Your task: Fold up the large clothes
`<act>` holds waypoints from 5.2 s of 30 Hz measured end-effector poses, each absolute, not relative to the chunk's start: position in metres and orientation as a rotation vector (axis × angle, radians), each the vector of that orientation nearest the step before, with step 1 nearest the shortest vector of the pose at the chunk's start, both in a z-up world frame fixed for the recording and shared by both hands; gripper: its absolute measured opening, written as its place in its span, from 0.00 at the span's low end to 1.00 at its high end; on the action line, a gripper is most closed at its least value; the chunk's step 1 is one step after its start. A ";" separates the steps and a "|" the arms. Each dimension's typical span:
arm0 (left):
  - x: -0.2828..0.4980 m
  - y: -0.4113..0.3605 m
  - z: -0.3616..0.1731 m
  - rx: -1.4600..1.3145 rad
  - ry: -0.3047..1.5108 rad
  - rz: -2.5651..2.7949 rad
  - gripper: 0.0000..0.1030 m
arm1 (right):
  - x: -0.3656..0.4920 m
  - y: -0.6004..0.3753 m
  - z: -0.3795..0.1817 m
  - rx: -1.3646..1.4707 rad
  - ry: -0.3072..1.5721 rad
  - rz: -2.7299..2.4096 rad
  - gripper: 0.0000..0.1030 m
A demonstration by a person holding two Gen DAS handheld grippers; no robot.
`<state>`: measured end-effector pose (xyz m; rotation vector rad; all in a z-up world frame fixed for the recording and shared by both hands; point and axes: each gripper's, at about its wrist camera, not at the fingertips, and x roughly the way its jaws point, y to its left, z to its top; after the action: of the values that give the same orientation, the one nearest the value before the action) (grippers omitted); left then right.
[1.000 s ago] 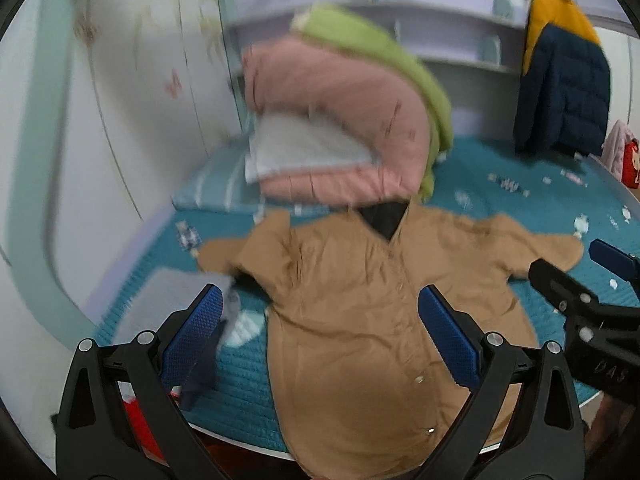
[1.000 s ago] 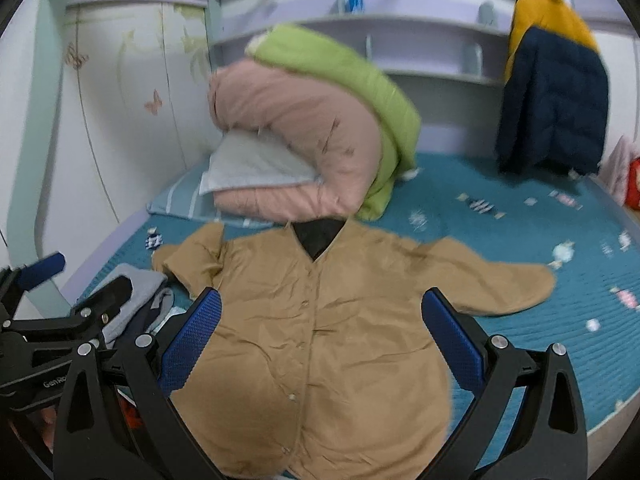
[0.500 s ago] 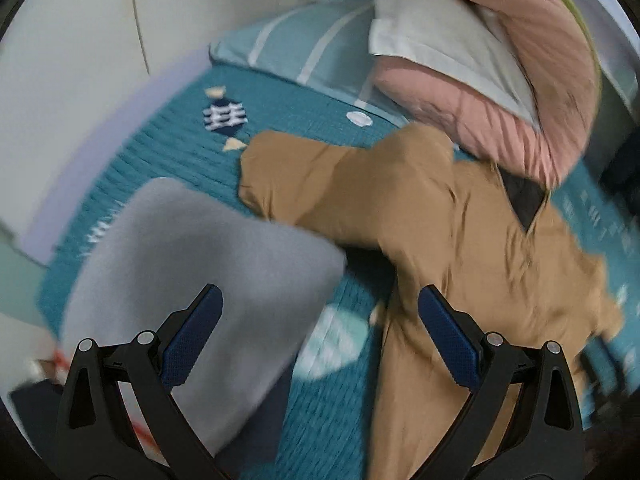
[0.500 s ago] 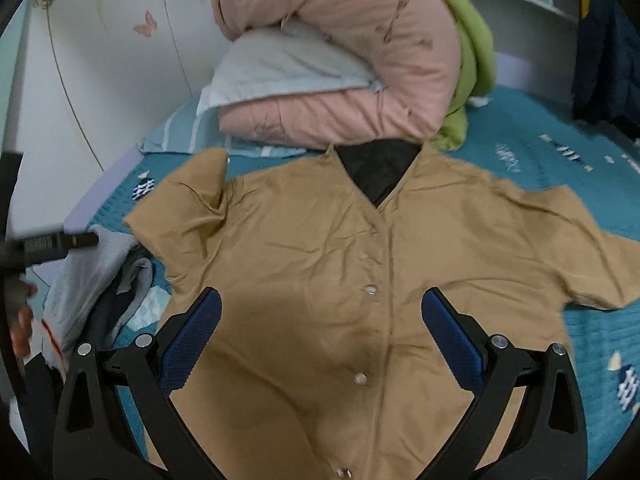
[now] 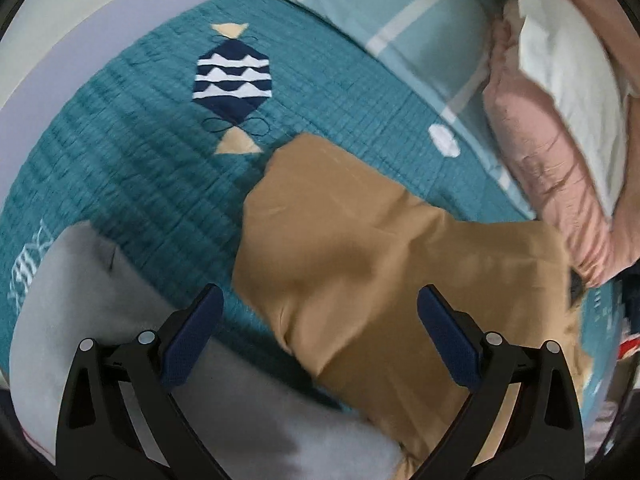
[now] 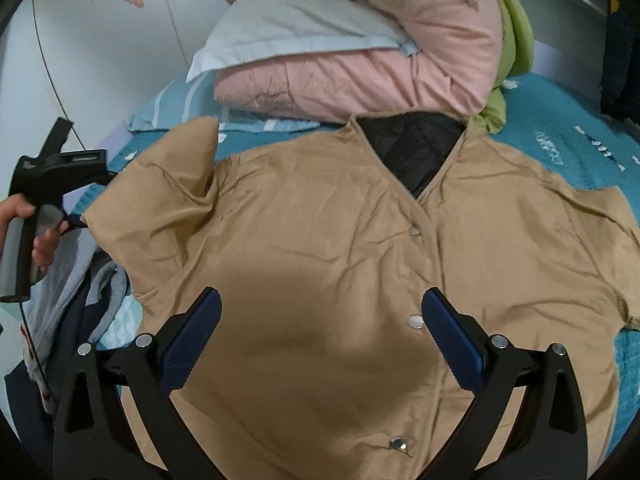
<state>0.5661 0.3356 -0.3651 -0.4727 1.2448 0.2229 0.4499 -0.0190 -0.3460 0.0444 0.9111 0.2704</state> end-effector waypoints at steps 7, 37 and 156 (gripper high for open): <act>0.564 0.341 -0.375 -0.455 1.248 0.220 0.10 | 0.463 -0.006 -0.353 0.060 0.920 0.295 0.94; 0.509 -0.012 -0.221 -0.190 0.900 -0.340 0.10 | 0.415 -0.298 -0.303 0.411 0.795 0.161 0.29; 0.654 0.137 -0.413 -0.265 1.230 0.010 0.47 | 0.627 -0.337 -0.436 0.612 1.092 0.263 0.26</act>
<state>0.6537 0.1370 -0.4129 -0.2647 1.2303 0.0101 0.6274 -0.3372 -0.4357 0.6121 1.0923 0.2628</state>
